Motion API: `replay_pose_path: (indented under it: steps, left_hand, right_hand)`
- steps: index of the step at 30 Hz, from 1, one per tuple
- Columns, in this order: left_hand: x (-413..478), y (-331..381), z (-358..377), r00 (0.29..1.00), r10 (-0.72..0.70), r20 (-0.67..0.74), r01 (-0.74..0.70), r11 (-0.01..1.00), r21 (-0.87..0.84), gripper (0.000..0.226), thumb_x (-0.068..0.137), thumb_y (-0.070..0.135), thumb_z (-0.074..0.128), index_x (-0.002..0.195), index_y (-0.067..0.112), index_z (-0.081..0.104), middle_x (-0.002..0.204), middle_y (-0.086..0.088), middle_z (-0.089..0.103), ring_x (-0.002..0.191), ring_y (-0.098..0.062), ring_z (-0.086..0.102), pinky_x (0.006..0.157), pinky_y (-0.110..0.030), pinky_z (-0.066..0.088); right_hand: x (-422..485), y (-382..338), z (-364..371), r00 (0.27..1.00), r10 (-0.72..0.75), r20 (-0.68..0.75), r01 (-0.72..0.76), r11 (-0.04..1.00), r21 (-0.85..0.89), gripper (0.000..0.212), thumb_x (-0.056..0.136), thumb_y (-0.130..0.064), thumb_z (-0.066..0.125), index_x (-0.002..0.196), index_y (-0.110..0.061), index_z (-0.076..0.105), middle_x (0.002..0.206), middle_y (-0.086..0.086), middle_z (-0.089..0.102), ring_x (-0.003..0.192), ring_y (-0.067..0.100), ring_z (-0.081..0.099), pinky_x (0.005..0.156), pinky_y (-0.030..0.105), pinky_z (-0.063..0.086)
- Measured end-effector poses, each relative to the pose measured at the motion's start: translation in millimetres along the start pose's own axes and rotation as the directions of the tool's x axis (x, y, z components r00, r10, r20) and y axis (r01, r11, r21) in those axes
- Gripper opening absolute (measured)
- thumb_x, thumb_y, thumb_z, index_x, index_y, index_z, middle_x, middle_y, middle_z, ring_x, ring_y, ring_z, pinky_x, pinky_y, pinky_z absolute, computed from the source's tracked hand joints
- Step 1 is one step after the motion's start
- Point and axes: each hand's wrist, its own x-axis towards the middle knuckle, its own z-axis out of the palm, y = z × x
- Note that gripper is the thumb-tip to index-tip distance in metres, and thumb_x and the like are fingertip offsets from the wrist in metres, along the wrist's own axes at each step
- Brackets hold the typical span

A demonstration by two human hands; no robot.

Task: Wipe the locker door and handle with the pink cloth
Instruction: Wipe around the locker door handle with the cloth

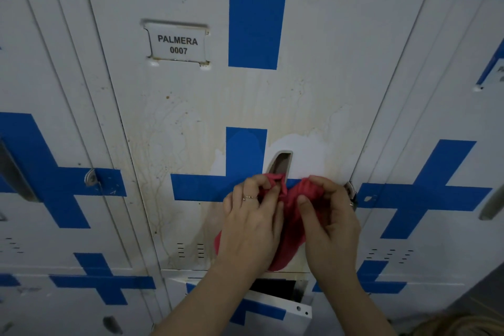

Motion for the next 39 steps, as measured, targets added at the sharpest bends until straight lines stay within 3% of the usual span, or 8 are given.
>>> replay_pose_path:
  steps: [6, 10, 14, 17, 19, 28, 35, 39]
  left_hand:
    - [25.1, 10.3, -2.9, 0.983, -0.129, -0.131, 0.088, 0.955, -0.283, 0.037, 0.089, 0.035, 0.046, 0.104, 0.01, 0.069, 0.102, 0.005, 0.037, 0.088, -0.01, 0.037, 0.069, -0.029, 0.034]
    - [24.5, 7.1, 9.2, 0.971, -0.14, -0.192, 0.078, 0.951, -0.301, 0.032, 0.084, 0.033, 0.054, 0.091, 0.009, 0.073, 0.099, 0.005, 0.039, 0.085, -0.009, 0.038, 0.068, -0.022, 0.032]
    - [21.5, 7.0, 15.4, 0.959, -0.163, -0.231, 0.076, 0.937, -0.342, 0.03, 0.084, 0.031, 0.056, 0.082, 0.006, 0.073, 0.095, 0.006, 0.039, 0.082, -0.01, 0.04, 0.065, -0.033, 0.041]
    - [31.6, 12.1, 15.4, 0.935, -0.23, -0.27, 0.08, 0.878, -0.472, 0.029, 0.084, 0.028, 0.059, 0.083, 0.003, 0.073, 0.093, 0.006, 0.04, 0.078, -0.018, 0.046, 0.061, -0.045, 0.047]
    - [35.5, 13.5, 17.4, 0.922, -0.252, -0.294, 0.067, 0.852, -0.519, 0.027, 0.084, 0.026, 0.061, 0.084, 0.002, 0.073, 0.093, 0.006, 0.042, 0.076, -0.02, 0.047, 0.061, -0.046, 0.047]
    - [21.2, 2.6, 26.9, 0.936, -0.115, -0.333, -0.015, 0.931, -0.365, 0.037, 0.091, 0.032, 0.053, 0.083, 0.001, 0.072, 0.096, 0.002, 0.041, 0.077, -0.013, 0.041, 0.056, -0.044, 0.047]
    - [33.6, 11.9, 20.0, 0.926, -0.212, -0.314, 0.035, 0.873, -0.487, 0.025, 0.085, 0.021, 0.061, 0.079, -0.001, 0.072, 0.103, 0.004, 0.041, 0.071, -0.008, 0.037, 0.063, -0.036, 0.045]
    - [16.2, -2.2, 29.0, 0.955, -0.097, -0.281, -0.012, 0.932, -0.363, 0.029, 0.084, 0.022, 0.061, 0.074, -0.002, 0.071, 0.104, 0.001, 0.04, 0.069, -0.01, 0.037, 0.057, -0.037, 0.043]
  right_hand:
    - [0.7, -6.9, -3.6, 0.999, 0.053, 0.012, -0.054, 0.992, 0.112, 0.028, 0.081, -0.018, 0.05, 0.1, -0.039, 0.054, 0.096, -0.01, 0.062, 0.093, 0.005, 0.059, 0.08, 0.016, 0.048]
    - [-1.0, -4.6, -4.7, 0.998, 0.057, 0.028, -0.06, 0.989, 0.138, 0.04, 0.081, -0.012, 0.046, 0.097, -0.047, 0.056, 0.095, -0.016, 0.062, 0.094, 0.006, 0.059, 0.079, 0.013, 0.047]
    - [-4.2, -3.3, -6.6, 0.996, 0.086, 0.039, -0.091, 0.982, 0.163, 0.048, 0.08, -0.009, 0.043, 0.095, -0.053, 0.055, 0.094, -0.018, 0.062, 0.092, 0.003, 0.058, 0.078, 0.011, 0.046]
    - [-6.0, -1.4, -10.7, 0.994, 0.107, 0.029, -0.11, 0.979, 0.17, 0.044, 0.083, -0.005, 0.043, 0.098, -0.044, 0.055, 0.093, -0.015, 0.062, 0.09, 0.006, 0.059, 0.077, 0.013, 0.048]
    - [-6.1, 1.0, -15.3, 0.99, 0.136, 0.019, -0.138, 0.977, 0.16, 0.045, 0.087, 0.005, 0.045, 0.102, -0.037, 0.052, 0.093, -0.016, 0.063, 0.089, 0.005, 0.06, 0.077, 0.014, 0.049]
    - [-5.3, 3.8, -23.7, 0.987, 0.152, 0.046, -0.152, 0.988, 0.004, 0.049, 0.084, 0.009, 0.052, 0.097, -0.038, 0.053, 0.089, -0.008, 0.065, 0.085, 0.005, 0.062, 0.078, 0.019, 0.051]
    - [-1.7, 4.8, -29.3, 0.979, 0.19, 0.067, -0.191, 0.981, 0.009, 0.048, 0.082, 0.007, 0.057, 0.102, -0.037, 0.05, 0.087, -0.014, 0.066, 0.084, 0.0, 0.062, 0.073, 0.01, 0.049]
    - [4.7, 0.8, -34.9, 0.977, 0.188, 0.099, -0.184, 0.982, -0.052, 0.049, 0.08, 0.003, 0.062, 0.098, -0.04, 0.049, 0.078, -0.011, 0.065, 0.08, 0.0, 0.062, 0.07, 0.011, 0.05]
